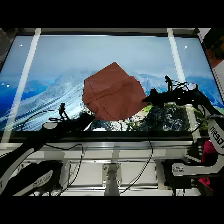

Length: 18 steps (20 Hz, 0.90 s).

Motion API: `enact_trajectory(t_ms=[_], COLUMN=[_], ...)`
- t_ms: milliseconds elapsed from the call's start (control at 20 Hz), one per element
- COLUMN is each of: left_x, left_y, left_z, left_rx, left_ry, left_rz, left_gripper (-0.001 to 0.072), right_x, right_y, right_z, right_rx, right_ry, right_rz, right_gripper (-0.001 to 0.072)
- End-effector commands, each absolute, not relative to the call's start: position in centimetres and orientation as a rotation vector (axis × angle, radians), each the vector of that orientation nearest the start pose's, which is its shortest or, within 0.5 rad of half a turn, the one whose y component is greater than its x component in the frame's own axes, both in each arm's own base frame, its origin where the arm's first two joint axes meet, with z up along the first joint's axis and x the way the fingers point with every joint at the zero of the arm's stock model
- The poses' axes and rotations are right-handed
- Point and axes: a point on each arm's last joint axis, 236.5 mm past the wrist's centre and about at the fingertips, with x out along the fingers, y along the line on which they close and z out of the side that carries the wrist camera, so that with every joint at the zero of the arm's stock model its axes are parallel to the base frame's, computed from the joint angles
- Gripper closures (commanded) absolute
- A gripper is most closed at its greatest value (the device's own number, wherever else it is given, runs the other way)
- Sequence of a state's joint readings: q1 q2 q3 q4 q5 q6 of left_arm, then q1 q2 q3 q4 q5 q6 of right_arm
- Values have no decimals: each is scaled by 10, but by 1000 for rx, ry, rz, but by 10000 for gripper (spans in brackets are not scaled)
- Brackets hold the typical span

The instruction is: Fold the clothes and pants, and hang the long-sleeved shirts on hangers.

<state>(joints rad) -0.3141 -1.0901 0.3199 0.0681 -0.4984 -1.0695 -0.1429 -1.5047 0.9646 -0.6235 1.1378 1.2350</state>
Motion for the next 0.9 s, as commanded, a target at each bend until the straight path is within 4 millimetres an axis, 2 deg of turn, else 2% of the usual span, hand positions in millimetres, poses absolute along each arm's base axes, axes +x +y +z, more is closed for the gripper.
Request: enact_trajectory(t_ms=[0,100,350,450,600,650,750,850], left_x=[275,278,302,309,319,321,324,324], left_y=[-219,-226,-236,-238,-243,-244,-245,-245], left_z=[-95,-97,-85,-83,-82,-84,-85,-85], left_rx=[-906,-905,-930,-930,-926,-924,-925,-924], left_ry=[1195,1217,1161,1155,1151,1152,1153,1153], left_rz=[-348,-372,-410,-415,-422,-423,-422,-422], left_gripper=[265,264,268,313,315,365,371,514], right_x=[375,375,375,375,375,375,375,375], right_y=[122,122,122,122,122,122,122,122], right_z=[-51,-51,-51,-51,-51,-51,-51,-51], right_rx=[844,837,829,829,830,830,830,829], right_ry=[1364,1361,1358,1358,1359,1359,1359,1358], right_rz=[442,447,454,454,454,454,454,454], right_gripper=[707,707,707,707,707,707,707,707])
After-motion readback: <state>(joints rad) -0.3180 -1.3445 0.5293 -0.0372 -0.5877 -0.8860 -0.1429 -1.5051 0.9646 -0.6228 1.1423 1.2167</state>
